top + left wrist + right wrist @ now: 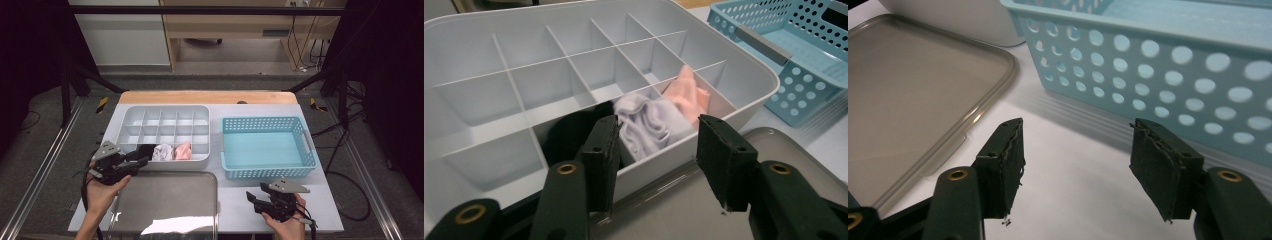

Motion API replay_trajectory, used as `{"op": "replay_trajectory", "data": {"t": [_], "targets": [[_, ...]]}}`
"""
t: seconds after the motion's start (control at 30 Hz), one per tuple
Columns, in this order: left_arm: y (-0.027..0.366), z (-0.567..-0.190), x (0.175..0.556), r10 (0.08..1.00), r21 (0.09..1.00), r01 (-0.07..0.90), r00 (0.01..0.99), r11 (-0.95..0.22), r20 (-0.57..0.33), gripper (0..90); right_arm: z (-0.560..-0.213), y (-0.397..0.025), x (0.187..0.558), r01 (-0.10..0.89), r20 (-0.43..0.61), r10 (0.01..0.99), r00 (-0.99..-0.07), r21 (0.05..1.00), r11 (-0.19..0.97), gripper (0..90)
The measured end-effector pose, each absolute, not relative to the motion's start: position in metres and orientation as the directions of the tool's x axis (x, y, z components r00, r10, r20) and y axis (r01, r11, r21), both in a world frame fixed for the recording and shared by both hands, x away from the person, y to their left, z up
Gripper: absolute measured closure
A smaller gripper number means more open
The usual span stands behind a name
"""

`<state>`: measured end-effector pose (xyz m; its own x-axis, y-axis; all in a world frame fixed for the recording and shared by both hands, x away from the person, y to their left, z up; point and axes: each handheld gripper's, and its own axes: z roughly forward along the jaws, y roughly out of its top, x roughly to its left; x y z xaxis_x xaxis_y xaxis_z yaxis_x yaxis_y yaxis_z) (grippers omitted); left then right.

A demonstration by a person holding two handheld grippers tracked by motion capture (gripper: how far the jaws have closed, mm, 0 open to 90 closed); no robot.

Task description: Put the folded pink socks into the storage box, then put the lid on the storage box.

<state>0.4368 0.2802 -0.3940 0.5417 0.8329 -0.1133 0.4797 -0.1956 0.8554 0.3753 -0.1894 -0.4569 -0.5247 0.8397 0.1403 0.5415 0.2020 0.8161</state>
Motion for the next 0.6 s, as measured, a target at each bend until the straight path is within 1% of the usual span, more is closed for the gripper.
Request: {"op": "replay_trajectory", "data": {"t": [0.13,0.27,0.47,0.6], "targets": [[0.294,-0.401,0.432,0.835,0.862,0.473,0.537,-0.182,-0.118,49.2,-0.452,-0.182,0.378,0.532,0.135,0.832,-0.538,0.82,0.211,37.5],[0.303,-0.405,0.434,0.835,0.865,0.473,0.534,-0.166,-0.132,48.9,-0.45,-0.172,0.38,0.526,0.134,0.821,-0.556,0.821,0.222,36.9],[0.316,-0.402,0.438,0.824,0.881,0.439,0.555,-0.177,-0.111,48.9,-0.447,-0.159,0.384,0.521,0.143,0.804,-0.577,0.822,0.228,37.0],[0.325,-0.401,0.438,0.826,0.887,0.434,0.551,-0.157,-0.123,48.5,-0.446,-0.15,0.385,0.517,0.149,0.792,-0.593,0.824,0.232,37.2]]}}
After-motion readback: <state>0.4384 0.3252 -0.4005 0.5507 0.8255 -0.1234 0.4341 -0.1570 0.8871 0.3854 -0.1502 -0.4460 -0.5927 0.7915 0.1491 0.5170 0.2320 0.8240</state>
